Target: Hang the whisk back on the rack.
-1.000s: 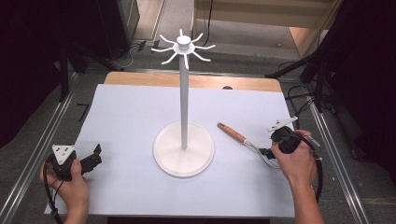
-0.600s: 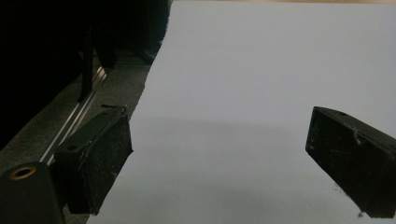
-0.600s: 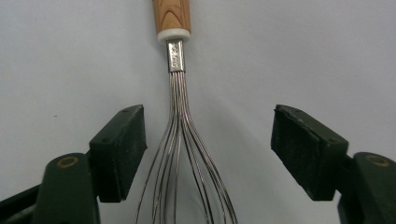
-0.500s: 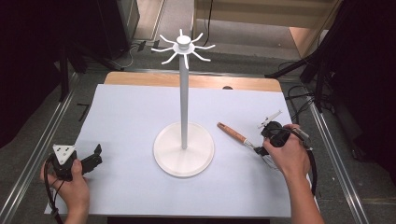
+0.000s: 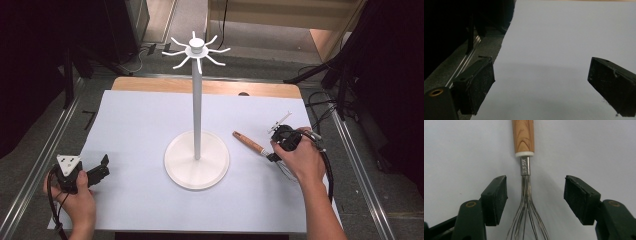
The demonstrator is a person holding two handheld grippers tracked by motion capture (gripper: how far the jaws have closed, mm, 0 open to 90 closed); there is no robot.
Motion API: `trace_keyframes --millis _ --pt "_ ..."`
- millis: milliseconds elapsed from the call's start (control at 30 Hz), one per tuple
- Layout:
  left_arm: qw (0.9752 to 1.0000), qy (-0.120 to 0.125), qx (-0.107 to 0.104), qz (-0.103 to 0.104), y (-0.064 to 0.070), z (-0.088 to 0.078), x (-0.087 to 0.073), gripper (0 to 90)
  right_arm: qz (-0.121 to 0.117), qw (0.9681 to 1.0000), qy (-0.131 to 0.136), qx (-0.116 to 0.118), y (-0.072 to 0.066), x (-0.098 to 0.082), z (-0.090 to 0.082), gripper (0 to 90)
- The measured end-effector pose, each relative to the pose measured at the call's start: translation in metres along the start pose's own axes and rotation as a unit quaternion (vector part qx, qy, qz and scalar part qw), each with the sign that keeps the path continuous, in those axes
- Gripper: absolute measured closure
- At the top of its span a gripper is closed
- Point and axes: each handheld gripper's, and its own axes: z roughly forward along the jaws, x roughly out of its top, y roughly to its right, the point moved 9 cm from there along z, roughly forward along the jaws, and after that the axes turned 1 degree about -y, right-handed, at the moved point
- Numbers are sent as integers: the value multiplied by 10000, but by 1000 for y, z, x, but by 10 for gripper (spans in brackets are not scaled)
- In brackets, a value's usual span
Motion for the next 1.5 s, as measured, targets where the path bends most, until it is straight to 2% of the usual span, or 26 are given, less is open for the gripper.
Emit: trace_keyframes --millis 100,133,267,367,700,1067,1100,1500 --pt "10000 -10 0 -7 0 0 0 75 17 9999 -99 59 -1 2 2 379" --pt "10000 -14 -1 -8 0 0 0 75 -53 9999 -118 81 -1 4 3 384" --pt "10000 -28 3 -4 0 0 0 75 8 9999 -147 65 -1 8 4 407" --pt "10000 -33 -4 -18 0 0 0 75 -70 9997 -210 67 -1 13 6 424" --pt "10000 -45 -21 -30 -1 0 0 75 -101 9992 -377 49 -3 24 10 449" --pt "10000 -55 -19 -22 -1 1 -1 75 -137 9985 -496 201 -5 36 12 476" --pt "10000 -50 -26 -23 0 1 0 75 -174 9977 -608 255 -7 37 12 490" --pt "10000 -51 -45 -46 -1 1 0 75 -352 9964 -758 130 -9 47 20 535"
